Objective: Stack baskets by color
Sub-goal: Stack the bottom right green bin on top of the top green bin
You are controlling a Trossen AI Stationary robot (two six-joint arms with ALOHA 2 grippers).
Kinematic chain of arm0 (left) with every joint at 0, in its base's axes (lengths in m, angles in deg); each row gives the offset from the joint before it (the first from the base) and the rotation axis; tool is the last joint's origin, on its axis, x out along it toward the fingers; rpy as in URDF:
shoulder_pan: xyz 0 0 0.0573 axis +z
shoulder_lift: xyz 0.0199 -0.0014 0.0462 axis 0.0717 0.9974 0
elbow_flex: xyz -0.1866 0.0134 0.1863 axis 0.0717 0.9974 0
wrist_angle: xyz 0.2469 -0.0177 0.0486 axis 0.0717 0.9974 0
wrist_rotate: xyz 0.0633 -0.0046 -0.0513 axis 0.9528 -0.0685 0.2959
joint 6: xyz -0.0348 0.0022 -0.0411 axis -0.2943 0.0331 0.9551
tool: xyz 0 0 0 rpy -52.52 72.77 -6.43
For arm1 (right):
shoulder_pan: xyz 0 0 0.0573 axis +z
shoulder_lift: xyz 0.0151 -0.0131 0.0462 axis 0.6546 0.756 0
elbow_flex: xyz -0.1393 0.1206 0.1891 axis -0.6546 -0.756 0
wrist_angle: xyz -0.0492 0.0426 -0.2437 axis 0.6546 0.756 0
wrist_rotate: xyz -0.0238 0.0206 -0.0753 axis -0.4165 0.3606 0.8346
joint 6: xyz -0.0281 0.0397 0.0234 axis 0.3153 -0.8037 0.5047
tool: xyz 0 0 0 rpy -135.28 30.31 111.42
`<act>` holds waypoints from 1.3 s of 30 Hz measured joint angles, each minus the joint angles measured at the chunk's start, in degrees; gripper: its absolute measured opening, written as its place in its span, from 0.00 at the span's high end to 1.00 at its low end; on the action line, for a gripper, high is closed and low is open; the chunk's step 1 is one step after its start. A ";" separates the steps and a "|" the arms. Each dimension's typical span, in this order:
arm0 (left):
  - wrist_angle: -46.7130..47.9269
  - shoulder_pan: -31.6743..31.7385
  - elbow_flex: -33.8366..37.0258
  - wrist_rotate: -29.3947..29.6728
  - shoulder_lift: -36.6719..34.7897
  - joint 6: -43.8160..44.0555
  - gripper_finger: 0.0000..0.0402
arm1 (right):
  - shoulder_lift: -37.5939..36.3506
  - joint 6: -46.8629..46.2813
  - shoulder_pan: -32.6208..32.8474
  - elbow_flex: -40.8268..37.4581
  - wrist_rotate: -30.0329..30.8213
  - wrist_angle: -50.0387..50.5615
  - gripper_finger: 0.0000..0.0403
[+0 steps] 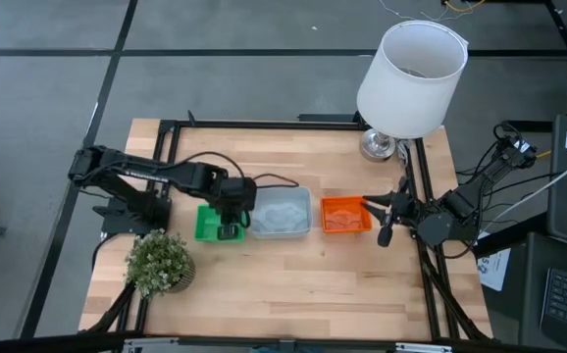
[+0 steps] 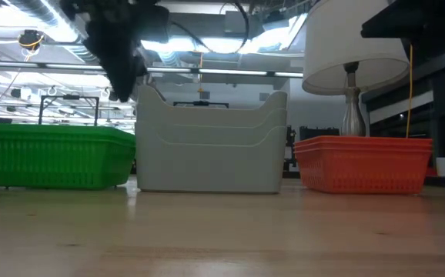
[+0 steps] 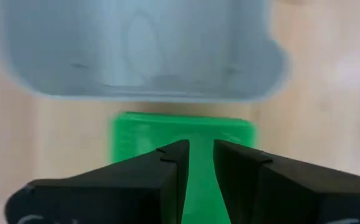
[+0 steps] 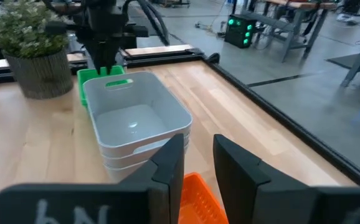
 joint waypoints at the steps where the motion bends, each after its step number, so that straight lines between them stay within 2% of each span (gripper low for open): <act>1: 0.10 -0.32 0.01 -1.87 0.01 0.00 0.84 | 0.00 0.01 0.01 0.00 -0.52 0.02 0.78; 4: -1.21 -2.99 -0.01 -4.67 -0.16 1.51 0.84 | 0.00 -0.05 0.02 0.00 -0.93 0.07 0.78; 7: -0.76 -7.05 -0.03 -4.71 -0.76 6.49 0.84 | -0.02 -0.05 0.02 0.00 -0.95 0.11 0.78; 10: 0.13 -11.97 0.65 -1.88 -0.33 12.64 0.84 | -0.01 -0.05 0.02 0.00 -0.99 0.12 0.78; 13: -3.38 -15.87 3.57 -1.51 2.07 15.55 0.84 | 0.00 -0.08 0.02 0.00 -1.10 0.11 0.78; 18: -7.68 -19.66 5.88 0.81 2.53 21.74 0.84 | -0.02 -0.10 0.02 0.00 -1.10 0.09 0.78; 22: -6.73 -20.19 8.12 3.62 2.61 24.09 0.84 | -0.02 -0.08 0.02 -0.02 -1.10 0.04 0.78; 29: -6.55 -18.67 12.66 3.75 2.53 25.29 0.84 | -0.02 -0.10 0.02 -0.02 -1.10 0.04 0.78; 39: -6.47 -17.13 12.93 3.86 2.53 22.88 0.84 | -0.02 -0.11 0.02 -0.02 -1.08 0.04 0.78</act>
